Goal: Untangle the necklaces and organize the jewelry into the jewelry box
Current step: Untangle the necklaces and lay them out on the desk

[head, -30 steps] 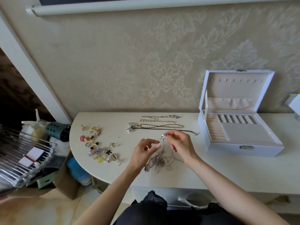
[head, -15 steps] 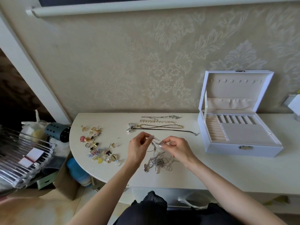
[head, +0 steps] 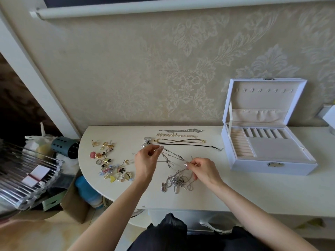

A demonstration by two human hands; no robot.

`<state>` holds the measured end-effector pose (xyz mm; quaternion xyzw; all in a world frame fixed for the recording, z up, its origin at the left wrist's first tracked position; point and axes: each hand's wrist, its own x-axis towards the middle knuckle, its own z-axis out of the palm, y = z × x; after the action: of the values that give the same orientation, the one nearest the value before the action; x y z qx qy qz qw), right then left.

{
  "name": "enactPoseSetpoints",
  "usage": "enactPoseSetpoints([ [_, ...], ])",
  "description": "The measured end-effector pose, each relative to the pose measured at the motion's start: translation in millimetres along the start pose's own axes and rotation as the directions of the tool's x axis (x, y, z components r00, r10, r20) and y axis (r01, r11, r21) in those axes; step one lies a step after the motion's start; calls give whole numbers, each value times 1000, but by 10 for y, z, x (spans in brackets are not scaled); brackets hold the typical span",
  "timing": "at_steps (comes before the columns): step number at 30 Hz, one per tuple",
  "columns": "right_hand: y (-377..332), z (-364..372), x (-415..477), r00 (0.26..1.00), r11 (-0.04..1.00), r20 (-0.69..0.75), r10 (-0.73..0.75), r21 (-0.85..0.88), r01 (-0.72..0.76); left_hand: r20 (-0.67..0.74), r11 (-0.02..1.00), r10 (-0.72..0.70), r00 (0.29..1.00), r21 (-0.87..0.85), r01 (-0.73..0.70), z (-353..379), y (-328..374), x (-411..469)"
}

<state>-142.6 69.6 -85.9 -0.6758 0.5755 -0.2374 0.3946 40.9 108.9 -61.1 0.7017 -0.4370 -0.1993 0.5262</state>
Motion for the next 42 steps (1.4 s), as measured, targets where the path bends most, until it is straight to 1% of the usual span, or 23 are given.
enactPoseSetpoints([
  [5, 13, -6, -1, 998, 999, -54, 20, -25, -22, 42, 999, -14, 999, 34, 13, 21, -72, 9],
  [9, 25, 1, 30, 998, 1000, -63, -2, -7, 1, 88, 999, -34, 996, 33, 31, 36, -77, -2],
  [11, 46, 19, 44, 998, 1000, -61, -16, -26, 14, 131, 997, -52, 990, 58, 45, 40, -75, -13],
  [15, 55, 36, 43, 997, 999, -70, -21, -47, 18, 228, 995, -93, 969, 55, 82, 55, -57, -34],
  [18, 34, 33, 33, 997, 999, -69, -35, -14, 34, 241, 993, -114, 964, 14, 114, 66, -30, -47],
  [22, 7, 44, 13, 996, 996, -58, -62, 57, 65, 310, 987, -133, 941, -43, 154, 84, 7, -68],
  [24, -3, 46, 13, 996, 995, -73, -55, 82, 61, 327, 982, -160, 931, -41, 184, 99, 8, -66],
  [26, -4, 40, 23, 993, 992, -106, -49, 107, 61, 317, 984, -172, 933, 7, 179, 113, -9, -56],
  [27, -7, 36, 25, 992, 991, -120, -50, 117, 64, 300, 987, -162, 940, 50, 154, 117, -18, -52],
  [29, -8, 32, 22, 990, 990, -131, -56, 124, 73, 262, 985, -103, 959, 160, 62, 123, -41, -31],
  [31, -4, 36, 11, 988, 990, -138, -65, 117, 81, 252, 957, -32, 967, 288, -43, 134, -58, -1],
  [32, -4, 37, 4, 987, 989, -148, -65, 120, 83, 255, 938, -16, 967, 340, -74, 140, -63, 11],
  [34, -15, 27, -2, 983, 986, -175, -53, 149, 80, 267, 907, -21, 964, 410, -94, 152, -63, 26],
  [36, -24, 13, 0, 982, 979, -186, -41, 186, 77, 283, 888, -56, 957, 452, -81, 159, -50, 32],
  [38, -41, 1, -7, 985, 971, -170, -40, 224, 79, 308, 913, -123, 944, 408, -14, 157, -2, 29],
  [40, -55, 0, -19, 991, 961, -130, -45, 265, 78, 348, 955, -198, 916, 279, 100, 146, 58, 13],
  [42, -85, 3, -47, 997, 947, -66, -40, 315, 59, 397, 968, -250, 883, 125, 218, 125, 104, 6],
])
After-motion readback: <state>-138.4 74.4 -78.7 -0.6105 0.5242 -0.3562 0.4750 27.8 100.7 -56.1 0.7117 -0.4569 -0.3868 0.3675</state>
